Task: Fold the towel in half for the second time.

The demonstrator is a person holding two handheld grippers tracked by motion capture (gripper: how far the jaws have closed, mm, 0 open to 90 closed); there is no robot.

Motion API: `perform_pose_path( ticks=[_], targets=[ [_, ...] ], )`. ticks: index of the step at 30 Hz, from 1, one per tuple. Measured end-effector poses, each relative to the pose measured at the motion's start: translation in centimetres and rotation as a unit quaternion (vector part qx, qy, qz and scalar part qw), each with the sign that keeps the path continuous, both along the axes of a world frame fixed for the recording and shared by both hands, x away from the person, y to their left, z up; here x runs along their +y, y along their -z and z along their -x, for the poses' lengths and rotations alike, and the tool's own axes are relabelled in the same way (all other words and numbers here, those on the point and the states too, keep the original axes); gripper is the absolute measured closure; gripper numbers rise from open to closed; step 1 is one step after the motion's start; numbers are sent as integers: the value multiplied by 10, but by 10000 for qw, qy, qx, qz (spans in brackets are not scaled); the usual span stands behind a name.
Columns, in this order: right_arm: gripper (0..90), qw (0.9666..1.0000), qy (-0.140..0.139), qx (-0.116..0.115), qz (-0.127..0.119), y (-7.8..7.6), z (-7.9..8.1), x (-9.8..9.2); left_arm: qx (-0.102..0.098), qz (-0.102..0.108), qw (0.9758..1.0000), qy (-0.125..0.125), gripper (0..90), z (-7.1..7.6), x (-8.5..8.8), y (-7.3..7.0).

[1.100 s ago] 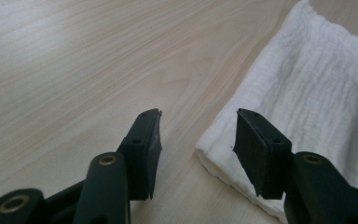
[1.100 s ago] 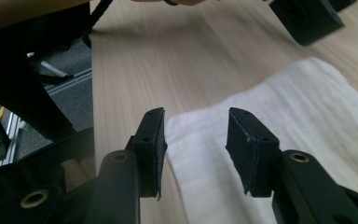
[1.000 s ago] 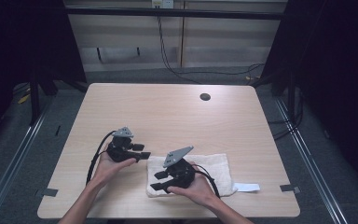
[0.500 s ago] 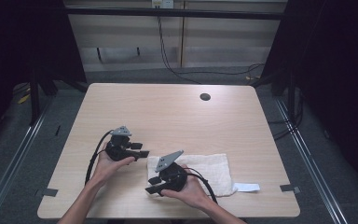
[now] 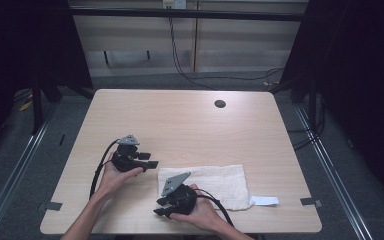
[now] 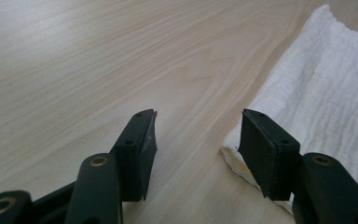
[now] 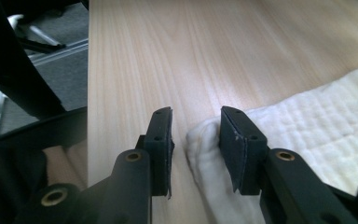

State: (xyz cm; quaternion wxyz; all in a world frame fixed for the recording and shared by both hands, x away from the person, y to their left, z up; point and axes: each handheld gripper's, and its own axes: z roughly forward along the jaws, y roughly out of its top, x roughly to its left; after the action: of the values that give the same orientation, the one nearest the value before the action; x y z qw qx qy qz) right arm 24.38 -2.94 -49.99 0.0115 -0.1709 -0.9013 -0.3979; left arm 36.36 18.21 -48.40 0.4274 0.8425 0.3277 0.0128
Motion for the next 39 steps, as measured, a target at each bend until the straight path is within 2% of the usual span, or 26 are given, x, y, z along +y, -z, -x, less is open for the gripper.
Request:
perform_pose_path(
  ticks=[4, 8, 12, 13, 14, 16, 17, 18, 19, 22, 23, 25, 27, 29, 33, 34, 35, 36, 39],
  targets=[
    [670, 9999, 50, -138, -5, 1, 3, 0, 11, -23, 10000, 30, 451, 0, -1, 0],
    [760, 9994, 121, -320, 5, 2, 4, -2, 42, -3, 10000, 20, 449, -1, 3, 0],
    [806, 9995, 155, -278, -39, 3, 2, -2, 131, -24, 9999, 77, 468, -2, 2, 3],
    [823, 9997, 206, -144, -62, 3, 0, -3, 181, -90, 9996, 175, 480, -1, -1, 5],
    [825, 9997, 195, -150, -59, 3, -1, -4, 156, -200, 9994, 217, 485, -1, -4, 7],
    [825, 9997, 217, -96, -39, 2, -2, -3, 292, -203, 9988, 331, 488, -1, -7, 9],
    [826, 9997, 212, -71, -18, 2, -2, -3, 297, -259, 9985, 372, 492, -1, -8, 10],
    [826, 9997, 212, -71, -18, 2, -2, -3, 297, -259, 9985, 372, 495, -1, -8, 10],
    [829, 9997, 220, 54, -89, 3, -5, -4, 325, -220, 9983, 432, 497, 0, -11, 11],
    [830, 9995, 226, 166, -146, 3, -7, -5, 326, -173, 9981, 501, 506, 0, -15, 11],
    [830, 9994, 242, 185, -147, 3, -7, -5, 363, -105, 9979, 533, 512, 0, -17, 12],
    [830, 9995, 233, 173, -151, 4, -7, -6, 363, -123, 9978, 539, 520, 0, -18, 13],
    [830, 9995, 200, 157, -168, 4, -7, -6, 464, -124, 9969, 616, 543, 1, -25, 16],
    [830, 9995, 209, 155, -185, 4, -7, -6, 372, -187, 9971, 633, 571, 2, -26, 16],
    [830, 9995, 207, 135, -179, 4, -6, -6, 355, -180, 9972, 638, 596, 3, -27, 16],
    [832, 9995, 207, 157, -193, 4, -7, -6, 234, -230, 9975, 626, 608, 4, -28, 17],
    [832, 9995, 207, 157, -193, 4, -7, -6, 234, -230, 9975, 626, 613, 4, -28, 17],
    [832, 9995, 207, 152, -188, 4, -7, -6, 200, -299, 9971, 667, 612, 4, -30, 16],
    [832, 9995, 213, 161, -176, 4, -7, -6, 177, -313, 9973, 639, 589, 4, -30, 16]
  ],
)
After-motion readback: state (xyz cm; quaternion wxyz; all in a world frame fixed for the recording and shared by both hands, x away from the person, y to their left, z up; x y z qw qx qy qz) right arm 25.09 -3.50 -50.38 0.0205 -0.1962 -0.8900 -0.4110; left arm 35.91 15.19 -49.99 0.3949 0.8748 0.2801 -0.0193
